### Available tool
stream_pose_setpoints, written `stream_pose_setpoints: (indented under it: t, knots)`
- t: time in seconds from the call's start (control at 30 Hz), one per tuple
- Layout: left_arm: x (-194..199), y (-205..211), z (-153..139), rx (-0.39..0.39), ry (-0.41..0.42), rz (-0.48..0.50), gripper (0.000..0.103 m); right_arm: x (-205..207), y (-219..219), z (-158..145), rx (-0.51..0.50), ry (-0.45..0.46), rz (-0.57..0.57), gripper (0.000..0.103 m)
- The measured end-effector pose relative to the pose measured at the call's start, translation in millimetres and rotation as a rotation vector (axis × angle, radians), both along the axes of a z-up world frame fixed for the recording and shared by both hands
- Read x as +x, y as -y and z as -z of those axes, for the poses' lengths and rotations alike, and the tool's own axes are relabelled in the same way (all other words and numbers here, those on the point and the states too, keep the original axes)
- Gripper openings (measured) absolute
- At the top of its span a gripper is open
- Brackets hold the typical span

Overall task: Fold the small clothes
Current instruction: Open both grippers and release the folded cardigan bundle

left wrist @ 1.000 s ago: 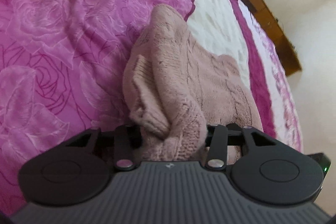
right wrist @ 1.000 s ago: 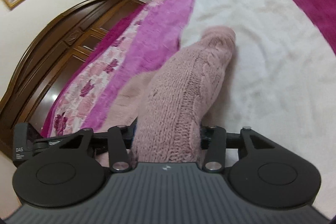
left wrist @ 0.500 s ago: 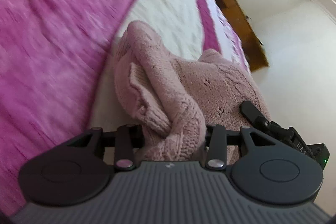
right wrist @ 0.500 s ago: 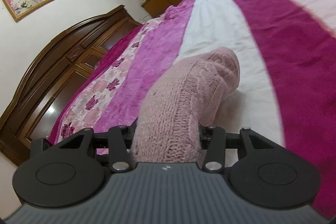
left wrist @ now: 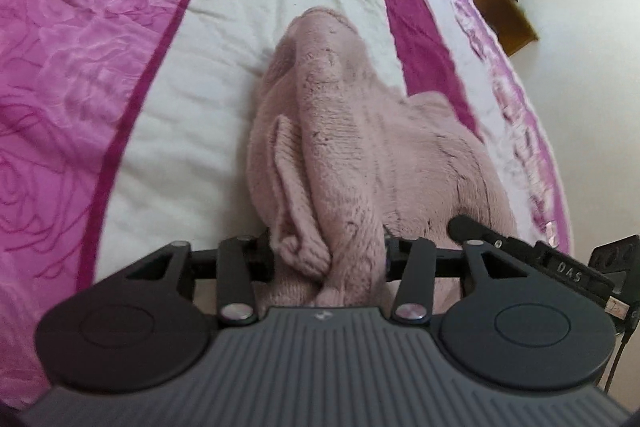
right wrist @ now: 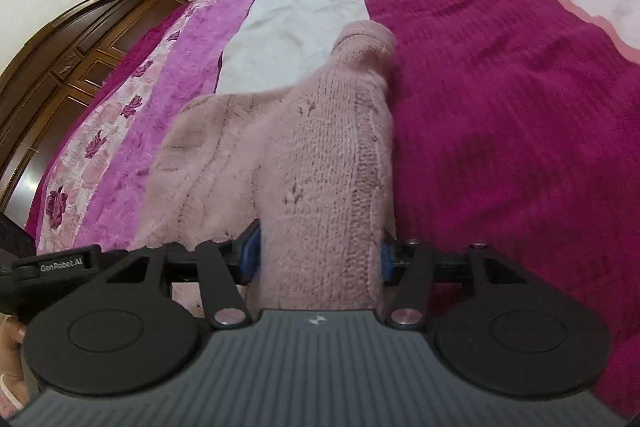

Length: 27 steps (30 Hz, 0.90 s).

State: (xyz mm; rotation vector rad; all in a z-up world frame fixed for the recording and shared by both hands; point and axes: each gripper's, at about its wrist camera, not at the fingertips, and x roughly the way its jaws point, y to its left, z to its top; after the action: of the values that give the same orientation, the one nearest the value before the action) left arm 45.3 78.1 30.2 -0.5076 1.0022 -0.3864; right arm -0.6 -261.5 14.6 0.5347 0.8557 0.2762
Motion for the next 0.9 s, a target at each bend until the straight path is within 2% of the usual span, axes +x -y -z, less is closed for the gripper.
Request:
stream_pose_setpoints:
  t: [0.1,0.4,0.53,0.7,0.9]
  knots:
    - [-7,0,1,0.042,0.027,-0.001,0.056,-5,1,0,-0.008,0.005,0.003,0.062]
    - [-9,13,-19,0.181,0.121,0.003,0.057,-16,-2,-27,-0.114,0.100,0.030,0.064]
    - [-12,6,-15,0.183,0.122,-0.052,0.058,-9,-3,-23,-0.117,0.097,0.024,0.064]
    - [-11,-2,-7,0.229,0.127,-0.096,0.060,1,-16,-7,-0.160,0.077,0.014,0.065]
    - [-19,4,-16,0.272,0.150,-0.084,0.060,-16,-19,-22,-0.211,0.121,0.022,0.069]
